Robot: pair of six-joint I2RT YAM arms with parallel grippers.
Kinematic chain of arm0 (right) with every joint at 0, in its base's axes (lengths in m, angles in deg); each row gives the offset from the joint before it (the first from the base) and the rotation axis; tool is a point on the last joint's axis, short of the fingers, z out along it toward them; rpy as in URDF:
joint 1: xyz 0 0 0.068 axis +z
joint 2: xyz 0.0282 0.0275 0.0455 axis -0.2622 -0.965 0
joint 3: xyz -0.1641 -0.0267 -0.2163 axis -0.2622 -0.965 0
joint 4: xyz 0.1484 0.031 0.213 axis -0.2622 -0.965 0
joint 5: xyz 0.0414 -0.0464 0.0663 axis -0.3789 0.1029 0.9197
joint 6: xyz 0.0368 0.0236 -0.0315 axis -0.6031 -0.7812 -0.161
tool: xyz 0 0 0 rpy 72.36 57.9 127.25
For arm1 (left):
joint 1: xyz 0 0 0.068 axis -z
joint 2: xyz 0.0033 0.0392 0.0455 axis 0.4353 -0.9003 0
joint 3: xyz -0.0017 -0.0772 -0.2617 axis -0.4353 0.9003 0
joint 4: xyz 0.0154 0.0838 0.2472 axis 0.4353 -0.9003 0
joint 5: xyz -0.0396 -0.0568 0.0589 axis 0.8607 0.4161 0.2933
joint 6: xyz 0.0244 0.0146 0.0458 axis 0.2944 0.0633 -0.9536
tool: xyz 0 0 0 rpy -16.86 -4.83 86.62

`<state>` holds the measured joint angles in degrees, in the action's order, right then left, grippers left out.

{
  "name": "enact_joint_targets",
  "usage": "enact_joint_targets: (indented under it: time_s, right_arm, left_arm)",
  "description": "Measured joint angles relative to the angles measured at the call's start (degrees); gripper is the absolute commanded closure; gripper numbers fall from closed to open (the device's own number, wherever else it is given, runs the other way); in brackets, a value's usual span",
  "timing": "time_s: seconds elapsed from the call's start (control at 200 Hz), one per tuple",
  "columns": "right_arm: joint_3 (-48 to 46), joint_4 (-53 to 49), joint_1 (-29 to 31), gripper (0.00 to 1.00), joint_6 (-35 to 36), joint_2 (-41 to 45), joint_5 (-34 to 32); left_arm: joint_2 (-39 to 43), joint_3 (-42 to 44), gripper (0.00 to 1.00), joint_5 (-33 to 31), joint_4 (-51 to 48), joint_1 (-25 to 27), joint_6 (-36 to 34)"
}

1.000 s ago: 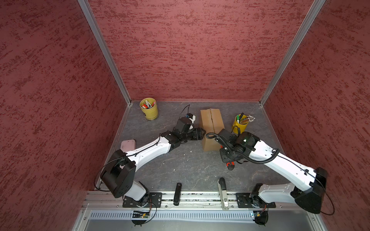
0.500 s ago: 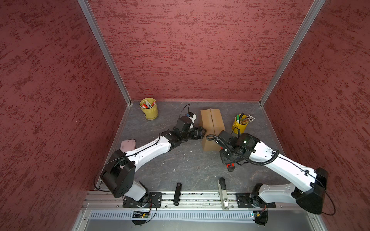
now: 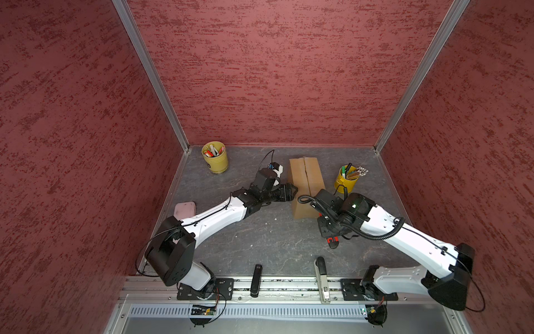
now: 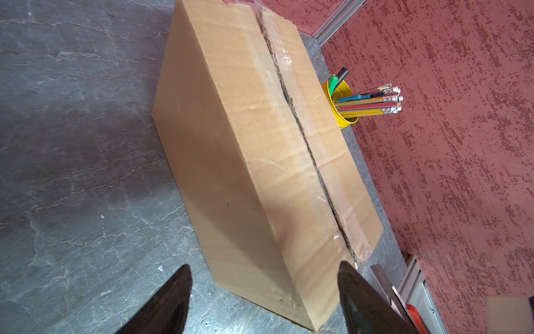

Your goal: Unpack the express box

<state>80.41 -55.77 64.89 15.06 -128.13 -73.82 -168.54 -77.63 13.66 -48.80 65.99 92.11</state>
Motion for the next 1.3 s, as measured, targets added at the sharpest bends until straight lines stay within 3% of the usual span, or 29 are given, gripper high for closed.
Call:
enact_joint_targets:
  time_s: [1.298]
  right_arm:
    - [-1.7, 0.1, -1.6, 1.00, 0.5, 0.0, -0.8]
  left_arm:
    - [-0.1, 0.0, 0.21, 0.0, 0.0, 0.0, 0.0]
